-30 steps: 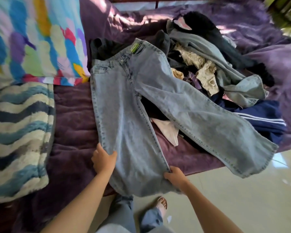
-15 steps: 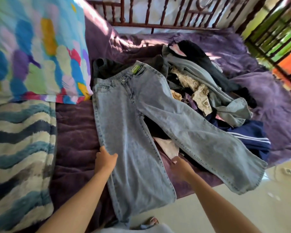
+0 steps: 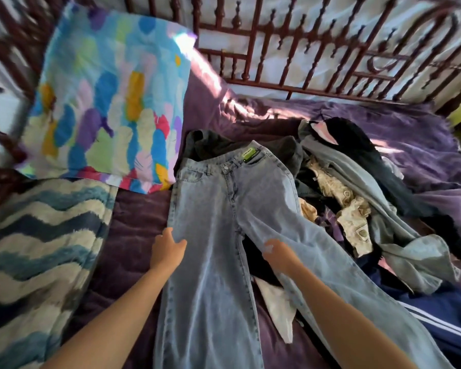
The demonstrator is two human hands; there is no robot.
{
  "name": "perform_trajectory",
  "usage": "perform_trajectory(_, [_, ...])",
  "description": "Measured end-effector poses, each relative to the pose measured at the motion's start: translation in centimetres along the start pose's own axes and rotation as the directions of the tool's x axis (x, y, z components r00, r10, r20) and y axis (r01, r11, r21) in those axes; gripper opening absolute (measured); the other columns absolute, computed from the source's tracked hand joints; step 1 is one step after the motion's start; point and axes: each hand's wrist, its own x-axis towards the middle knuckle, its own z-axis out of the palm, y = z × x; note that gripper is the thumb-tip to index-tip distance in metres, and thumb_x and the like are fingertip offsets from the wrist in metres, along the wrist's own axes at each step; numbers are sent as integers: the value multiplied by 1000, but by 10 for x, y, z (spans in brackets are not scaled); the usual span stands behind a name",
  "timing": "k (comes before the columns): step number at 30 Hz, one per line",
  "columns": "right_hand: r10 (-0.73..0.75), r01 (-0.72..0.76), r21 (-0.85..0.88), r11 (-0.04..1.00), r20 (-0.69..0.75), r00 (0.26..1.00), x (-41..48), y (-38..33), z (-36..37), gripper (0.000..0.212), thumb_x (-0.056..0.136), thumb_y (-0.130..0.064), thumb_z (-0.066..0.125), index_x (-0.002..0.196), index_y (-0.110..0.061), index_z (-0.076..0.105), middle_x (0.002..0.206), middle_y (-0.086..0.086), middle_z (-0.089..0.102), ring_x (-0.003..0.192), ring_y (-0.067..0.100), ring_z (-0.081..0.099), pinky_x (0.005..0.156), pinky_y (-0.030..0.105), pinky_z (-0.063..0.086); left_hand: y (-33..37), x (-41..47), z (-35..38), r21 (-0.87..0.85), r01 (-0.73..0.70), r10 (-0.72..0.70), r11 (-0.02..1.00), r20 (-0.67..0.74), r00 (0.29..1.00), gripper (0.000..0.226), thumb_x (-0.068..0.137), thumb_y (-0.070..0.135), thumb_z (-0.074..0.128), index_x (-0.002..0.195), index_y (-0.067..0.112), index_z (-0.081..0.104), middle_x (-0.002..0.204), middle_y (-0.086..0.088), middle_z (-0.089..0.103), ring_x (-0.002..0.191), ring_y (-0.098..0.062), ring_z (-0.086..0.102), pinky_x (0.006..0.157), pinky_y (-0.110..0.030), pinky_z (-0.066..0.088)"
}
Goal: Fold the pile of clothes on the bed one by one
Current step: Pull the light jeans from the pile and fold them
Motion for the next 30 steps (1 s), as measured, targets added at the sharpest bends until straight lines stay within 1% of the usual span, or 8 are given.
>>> perform_trajectory(6, [-99,98,-43,994,-25,995,83,-13,-49,38,91,-18,51,128,-10,47,129,13,47,122,31,43,96,32,37,21,38,10,62,40,-37,997,-43,998,48,86,21,60,130,6,47,117,-19,56,105,-35,56,87,-41,47])
perform_trajectory(10, [-127,112,-124,986,-119,985,153,-32,-88,32,92,-20,48,122,-10,50,126,15,48,119,33,42,95,32,35,43,89,14,140,-16,25,990,-67,997,47,87,19,58,131,5,47,119,-21,54,111,-36,52,89,-41,44])
perform_trajectory(15, [-103,52,-243,969,-201,974,235,-50,-120,40,92,-25,48,130,-14,41,138,12,37,128,32,31,103,41,30,74,189,31,205,-112,127,972,-61,990,26,83,13,59,103,-4,56,100,-24,57,100,-40,54,80,-46,43])
perform_trajectory(20, [-60,6,-180,984,-296,953,309,-40,-125,61,90,-33,54,143,-23,26,148,9,24,132,34,28,103,49,30,86,271,74,475,-150,204,867,-63,977,61,67,18,80,117,-8,55,112,-34,54,98,-51,53,81,-51,47])
perform_trajectory(21, [-41,-19,-192,981,-307,951,319,-36,-118,67,90,-36,55,146,-23,22,150,9,21,132,36,27,103,50,30,88,280,81,493,-120,186,862,-87,979,69,69,24,79,125,-5,51,122,-35,48,105,-52,49,83,-54,45])
perform_trajectory(23, [-56,-43,-266,963,-354,933,331,-27,-98,74,88,-39,57,149,-20,19,151,10,22,128,38,30,101,52,31,87,297,89,493,-29,112,869,-140,984,77,84,39,63,144,6,28,145,-28,26,127,-47,32,96,-52,36])
perform_trajectory(25, [-80,-15,-224,974,-410,909,338,-18,-83,78,85,-35,63,149,-17,22,149,12,30,123,42,33,97,55,32,89,308,92,466,35,38,884,-145,989,83,88,46,55,149,14,9,152,-20,15,133,-40,26,102,-49,31])
perform_trajectory(30, [-26,-42,-174,984,-374,927,346,-16,-84,88,86,-36,61,151,-16,4,149,8,29,125,39,33,99,49,32,92,301,91,346,59,34,936,-258,966,93,81,42,67,149,13,11,137,-19,40,123,-37,40,91,-48,37])
